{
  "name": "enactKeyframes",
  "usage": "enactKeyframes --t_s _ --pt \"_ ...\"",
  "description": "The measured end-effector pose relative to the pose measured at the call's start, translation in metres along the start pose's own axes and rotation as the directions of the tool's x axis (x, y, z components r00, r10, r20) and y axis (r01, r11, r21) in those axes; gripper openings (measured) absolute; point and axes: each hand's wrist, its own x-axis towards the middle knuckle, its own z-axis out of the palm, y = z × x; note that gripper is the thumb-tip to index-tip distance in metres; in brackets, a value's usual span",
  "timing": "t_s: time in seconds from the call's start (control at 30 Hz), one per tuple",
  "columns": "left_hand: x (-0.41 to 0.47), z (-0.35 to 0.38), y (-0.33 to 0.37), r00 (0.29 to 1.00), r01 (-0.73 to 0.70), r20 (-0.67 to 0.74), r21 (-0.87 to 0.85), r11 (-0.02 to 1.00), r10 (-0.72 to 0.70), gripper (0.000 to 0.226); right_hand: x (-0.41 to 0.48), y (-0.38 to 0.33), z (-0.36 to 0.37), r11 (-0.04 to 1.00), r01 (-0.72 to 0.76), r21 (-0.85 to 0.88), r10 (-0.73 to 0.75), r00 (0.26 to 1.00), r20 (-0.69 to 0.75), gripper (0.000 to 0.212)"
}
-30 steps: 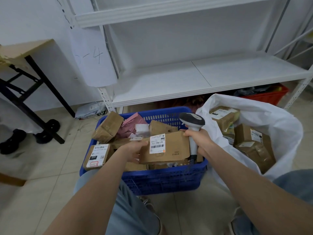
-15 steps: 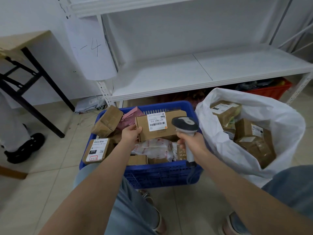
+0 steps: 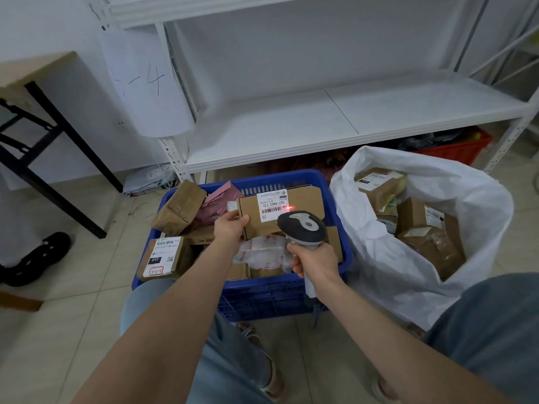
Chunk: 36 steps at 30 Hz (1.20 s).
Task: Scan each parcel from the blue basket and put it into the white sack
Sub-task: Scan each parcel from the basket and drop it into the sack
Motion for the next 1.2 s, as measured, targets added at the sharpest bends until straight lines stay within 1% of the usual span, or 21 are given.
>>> enactKeyframes --t_s 0.37,0.43,0.53,0.63,0.7,0.8,0.87,0.93,1.03,1.13,1.2 --pt "-0.009 0.01 0.007 1.0 -0.025 0.013 0.011 1.0 0.025 0.044 0.003 0.0 -0.007 1.0 -0.012 0.017 0.013 1.0 -0.007 0.014" --pt "-0.009 0.015 0.012 0.999 -0.04 0.018 0.04 0.998 0.04 0.044 0.007 -0.005 -0.011 1.0 -0.005 0.021 0.006 0.999 -0.043 0.017" --pt "-0.011 0.038 0.026 0.994 -0.082 0.072 0.057 0.995 0.078 0.046 0.016 -0.019 -0.031 0.997 0.02 0.069 -0.012 0.994 -0.113 0.017" --pt "-0.022 0.077 0.047 0.982 -0.132 0.144 0.077 0.988 0.12 0.045 0.029 -0.035 -0.061 0.988 0.046 0.15 -0.021 0.986 -0.164 0.013" --pt "-0.03 0.111 0.059 0.966 -0.185 0.205 0.108 0.977 0.161 0.044 0.043 -0.046 -0.081 0.981 0.073 0.182 -0.029 0.972 -0.235 0.012" --pt "-0.042 0.169 0.069 0.927 -0.262 0.321 0.191 0.946 0.192 0.041 0.067 -0.056 -0.114 0.964 0.09 0.251 0.001 0.939 -0.343 0.018" --pt "-0.045 0.209 0.068 0.906 -0.288 0.382 0.242 0.927 0.182 0.045 0.084 -0.056 -0.137 0.945 0.091 0.314 0.04 0.922 -0.386 0.026" --pt "-0.043 0.247 0.062 0.889 -0.308 0.429 0.298 0.904 0.161 0.052 0.103 -0.052 -0.159 0.927 0.063 0.37 0.102 0.906 -0.41 0.032" --pt "-0.035 0.3 0.048 0.865 -0.352 0.484 0.391 0.851 0.136 0.053 0.132 -0.046 -0.185 0.882 0.024 0.47 0.204 0.881 -0.428 0.017" --pt "-0.027 0.344 0.037 0.827 -0.451 0.537 0.456 0.767 0.168 0.051 0.158 -0.042 -0.202 0.854 -0.021 0.519 0.286 0.853 -0.437 0.016" --pt "-0.022 0.364 0.033 0.805 -0.507 0.562 0.482 0.715 0.191 0.053 0.172 -0.038 -0.208 0.85 -0.042 0.525 0.309 0.847 -0.433 0.015"
